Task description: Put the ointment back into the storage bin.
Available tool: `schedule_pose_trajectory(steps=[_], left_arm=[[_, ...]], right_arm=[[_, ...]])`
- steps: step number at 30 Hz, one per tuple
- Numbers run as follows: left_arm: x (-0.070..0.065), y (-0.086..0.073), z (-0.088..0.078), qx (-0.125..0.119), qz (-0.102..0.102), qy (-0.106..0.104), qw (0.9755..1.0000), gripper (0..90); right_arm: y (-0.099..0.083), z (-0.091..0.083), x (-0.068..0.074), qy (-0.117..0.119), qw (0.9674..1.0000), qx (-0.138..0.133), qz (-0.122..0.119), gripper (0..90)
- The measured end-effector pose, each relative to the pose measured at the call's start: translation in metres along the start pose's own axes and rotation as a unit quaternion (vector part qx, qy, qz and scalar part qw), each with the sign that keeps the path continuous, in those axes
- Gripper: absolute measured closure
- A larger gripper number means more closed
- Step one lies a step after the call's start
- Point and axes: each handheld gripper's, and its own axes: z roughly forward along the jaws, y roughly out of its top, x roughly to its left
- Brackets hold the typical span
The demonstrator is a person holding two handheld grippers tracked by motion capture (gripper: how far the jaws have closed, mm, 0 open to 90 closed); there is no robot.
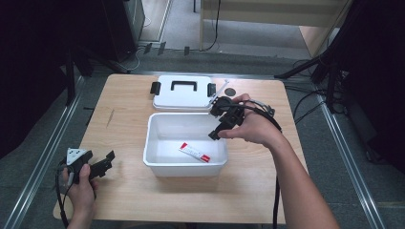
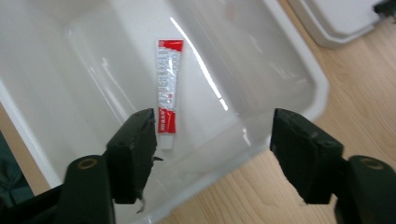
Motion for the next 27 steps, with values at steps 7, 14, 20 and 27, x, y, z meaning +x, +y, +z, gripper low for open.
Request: schedule_pose_trajectory(steps=[7, 14, 20, 27], left_arm=[[0.0, 0.0, 0.0, -0.002, 0.002, -0.001, 1.0, 14.4], [-0.001, 0.0, -0.001, -0.005, 0.001, -0.002, 1.0, 14.4], [-0.001, 0.0, 0.0, -0.004, 0.002, -0.001, 1.0, 14.4], [-0.001, -0.001, -0.001, -0.005, 0.004, -0.002, 1.0, 14.4]], right_arm=[[-0.025, -0.019, -0.012, -0.03, 0.9982, -0.022, 0.047, 12.5], [-0.064, -0.022, -0.024, -0.042, 0.9921, -0.07, 0.095, 0.7], [-0.098, -0.021, -0.036, -0.081, 0.9795, -0.119, 0.141, 0.0], [-0.138, -0.008, -0.045, -0.097, 0.9685, -0.141, 0.181, 0.0]])
